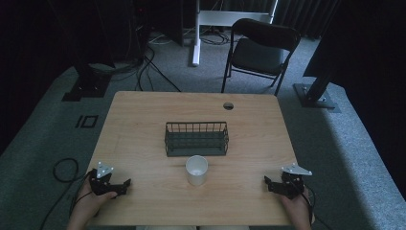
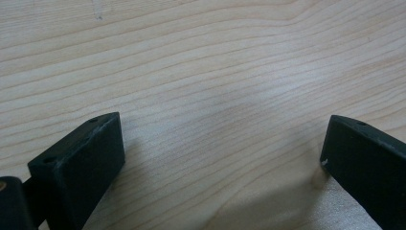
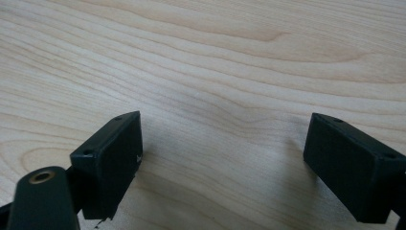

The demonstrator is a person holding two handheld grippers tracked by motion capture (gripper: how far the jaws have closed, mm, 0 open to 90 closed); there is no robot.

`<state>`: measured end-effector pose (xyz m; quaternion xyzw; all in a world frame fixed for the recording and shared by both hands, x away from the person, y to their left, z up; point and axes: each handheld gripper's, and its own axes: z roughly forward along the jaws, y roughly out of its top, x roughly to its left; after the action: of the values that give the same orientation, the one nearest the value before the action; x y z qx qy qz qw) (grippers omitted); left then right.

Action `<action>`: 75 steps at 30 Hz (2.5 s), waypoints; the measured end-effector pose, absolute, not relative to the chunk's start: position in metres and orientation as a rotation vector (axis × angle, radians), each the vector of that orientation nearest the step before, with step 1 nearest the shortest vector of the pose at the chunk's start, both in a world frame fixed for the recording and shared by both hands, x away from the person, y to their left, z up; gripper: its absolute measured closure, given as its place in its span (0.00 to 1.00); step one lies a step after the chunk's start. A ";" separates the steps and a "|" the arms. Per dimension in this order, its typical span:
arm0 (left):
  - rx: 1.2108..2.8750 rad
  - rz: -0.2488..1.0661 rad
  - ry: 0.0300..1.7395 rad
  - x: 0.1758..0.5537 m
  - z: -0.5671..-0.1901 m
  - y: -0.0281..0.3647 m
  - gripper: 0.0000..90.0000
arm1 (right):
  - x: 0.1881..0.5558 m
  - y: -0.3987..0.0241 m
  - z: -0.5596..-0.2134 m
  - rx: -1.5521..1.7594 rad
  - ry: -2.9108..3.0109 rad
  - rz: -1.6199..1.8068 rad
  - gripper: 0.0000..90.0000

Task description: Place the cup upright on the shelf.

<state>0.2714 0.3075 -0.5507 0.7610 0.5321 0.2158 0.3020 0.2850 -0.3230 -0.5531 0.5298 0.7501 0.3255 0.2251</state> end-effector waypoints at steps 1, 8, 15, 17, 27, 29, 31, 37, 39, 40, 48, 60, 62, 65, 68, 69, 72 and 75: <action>2.018 0.572 1.411 0.271 -0.551 0.308 0.02 | 0.285 -0.323 -0.553 1.461 2.069 0.898 0.14; 2.018 0.572 1.411 0.271 -0.551 0.308 0.02 | 0.285 -0.322 -0.553 1.454 2.080 0.901 0.13; 2.018 0.572 1.411 0.271 -0.551 0.308 0.02 | 0.284 -0.323 -0.553 1.440 2.096 0.906 0.13; 2.018 0.572 1.411 0.271 -0.551 0.308 0.02 | 0.284 -0.323 -0.553 1.442 2.095 0.906 0.13; 2.018 0.572 1.411 0.271 -0.551 0.308 0.02 | 0.286 -0.321 -0.551 1.460 2.098 0.882 0.14; 2.018 0.572 1.411 0.271 -0.551 0.308 0.02 | 0.287 -0.319 -0.550 1.462 2.110 0.877 0.15; 2.018 0.572 1.411 0.271 -0.551 0.308 0.02 | 0.288 -0.317 -0.548 1.444 2.123 0.880 0.15; 2.019 0.572 1.411 0.271 -0.551 0.308 0.02 | 0.287 -0.314 -0.545 1.434 2.139 0.912 0.15; 2.019 0.572 1.411 0.271 -0.551 0.308 0.02 | 0.287 -0.312 -0.545 1.421 2.142 0.905 0.15; 2.019 0.572 1.411 0.271 -0.551 0.308 0.02 | 0.287 -0.312 -0.545 1.411 2.146 0.909 0.15; 2.019 0.572 1.411 0.271 -0.551 0.308 0.02 | 0.287 -0.305 -0.538 1.371 2.153 0.938 0.16; 2.019 0.572 1.411 0.271 -0.551 0.308 0.02 | 0.288 -0.293 -0.528 1.321 2.172 0.986 0.16; 2.019 0.572 1.410 0.271 -0.551 0.308 0.02 | 0.288 -0.291 -0.526 1.312 2.174 0.997 0.16; 2.019 0.572 1.411 0.271 -0.551 0.308 0.02 | 0.288 -0.287 -0.523 1.297 2.175 1.010 0.16; 2.019 0.572 1.411 0.271 -0.551 0.308 0.02 | 0.288 -0.282 -0.520 1.275 2.181 1.021 0.16; 2.019 0.572 1.411 0.271 -0.551 0.308 0.02 | 0.288 -0.282 -0.520 1.275 2.181 1.021 0.16; 2.019 0.572 1.411 0.271 -0.551 0.308 0.02 | 0.288 -0.275 -0.517 1.243 2.187 1.029 0.16; 2.019 0.572 1.411 0.271 -0.551 0.308 0.02 | 0.288 -0.272 -0.515 1.235 2.194 1.043 0.16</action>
<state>0.2714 0.3075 -0.5507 0.7612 0.5320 0.2157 0.3017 0.2884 -0.2716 -0.5151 0.4434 0.7877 0.3745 0.2065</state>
